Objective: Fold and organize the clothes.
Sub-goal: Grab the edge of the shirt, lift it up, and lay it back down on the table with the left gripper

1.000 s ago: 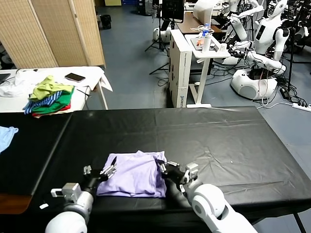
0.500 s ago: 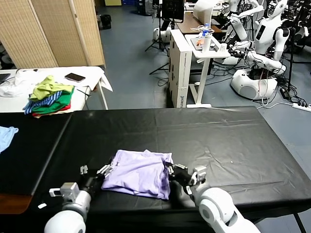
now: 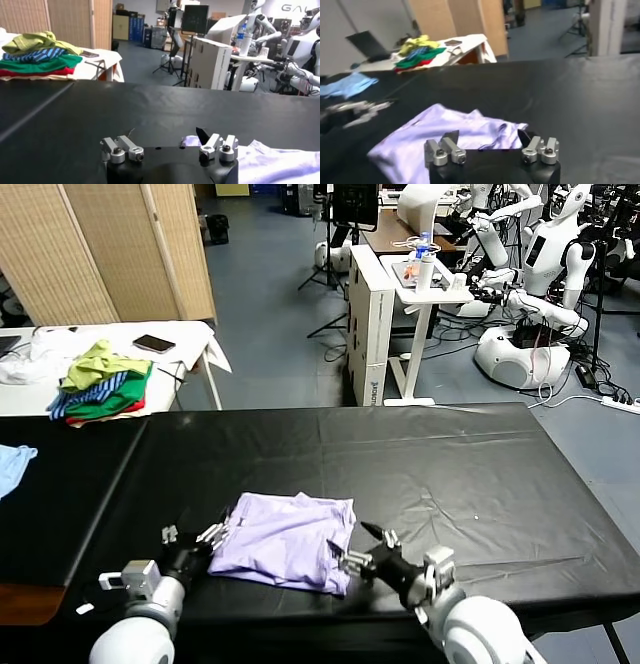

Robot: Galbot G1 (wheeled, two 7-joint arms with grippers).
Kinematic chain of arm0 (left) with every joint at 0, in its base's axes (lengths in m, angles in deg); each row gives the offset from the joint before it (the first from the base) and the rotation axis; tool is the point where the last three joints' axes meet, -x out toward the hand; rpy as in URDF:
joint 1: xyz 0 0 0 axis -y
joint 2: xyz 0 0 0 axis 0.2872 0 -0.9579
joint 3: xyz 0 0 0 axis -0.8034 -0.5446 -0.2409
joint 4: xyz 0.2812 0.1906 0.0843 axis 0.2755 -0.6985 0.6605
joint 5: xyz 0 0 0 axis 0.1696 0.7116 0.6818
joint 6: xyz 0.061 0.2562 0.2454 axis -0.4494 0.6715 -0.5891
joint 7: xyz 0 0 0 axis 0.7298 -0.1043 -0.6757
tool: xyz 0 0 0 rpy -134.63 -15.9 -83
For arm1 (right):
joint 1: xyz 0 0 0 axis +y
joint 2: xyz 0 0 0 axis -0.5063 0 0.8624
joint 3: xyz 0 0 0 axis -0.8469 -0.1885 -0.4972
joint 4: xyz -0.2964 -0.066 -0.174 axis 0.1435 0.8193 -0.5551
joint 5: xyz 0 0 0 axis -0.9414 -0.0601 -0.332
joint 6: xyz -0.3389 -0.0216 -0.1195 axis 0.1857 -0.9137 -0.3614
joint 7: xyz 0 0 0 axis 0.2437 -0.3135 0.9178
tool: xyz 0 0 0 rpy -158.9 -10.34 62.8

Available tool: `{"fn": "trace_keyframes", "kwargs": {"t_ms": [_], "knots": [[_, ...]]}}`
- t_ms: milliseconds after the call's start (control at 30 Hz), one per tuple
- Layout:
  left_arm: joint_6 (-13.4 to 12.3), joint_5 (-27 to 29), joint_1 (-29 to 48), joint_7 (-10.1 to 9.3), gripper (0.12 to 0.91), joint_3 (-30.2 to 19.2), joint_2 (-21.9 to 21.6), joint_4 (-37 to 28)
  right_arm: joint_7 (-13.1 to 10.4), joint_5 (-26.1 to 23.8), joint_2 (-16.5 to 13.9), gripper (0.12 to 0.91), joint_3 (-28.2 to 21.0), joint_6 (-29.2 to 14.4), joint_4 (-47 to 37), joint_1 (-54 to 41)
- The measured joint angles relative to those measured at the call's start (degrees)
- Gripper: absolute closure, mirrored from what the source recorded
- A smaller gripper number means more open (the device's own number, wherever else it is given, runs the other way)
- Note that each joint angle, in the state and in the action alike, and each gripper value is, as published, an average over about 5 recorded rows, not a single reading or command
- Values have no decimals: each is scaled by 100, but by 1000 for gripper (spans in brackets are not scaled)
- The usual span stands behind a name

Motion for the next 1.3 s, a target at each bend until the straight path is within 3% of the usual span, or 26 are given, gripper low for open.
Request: {"fn": "trace_keyframes", "kwargs": {"t_ms": [367, 467, 700, 933, 1033, 1133, 1300], "knots": [[-5, 38, -40, 12, 123, 17, 16, 9, 9, -370, -13, 120, -630, -18, -37, 21], [-9, 51, -44, 15, 123, 17, 28, 2, 7, -401, -8, 161, -678, -23, -76, 65], [-14, 73, -59, 18, 123, 4, 61, -3, 7, -438, 53, 319, -729, -47, -173, 49], [-18, 82, -80, 19, 123, 4, 65, -3, -22, -471, 69, 718, -747, -48, -204, 67], [-18, 82, -77, 19, 123, 6, 60, -3, -81, -421, 22, 835, -696, -10, -119, 117], [-18, 82, -69, 20, 123, 9, 54, -12, -171, -309, -51, 876, -582, 128, 37, 197], [-29, 86, -39, 37, 123, 9, 72, -72, -240, -244, -102, 876, -366, 308, 212, 392]]}}
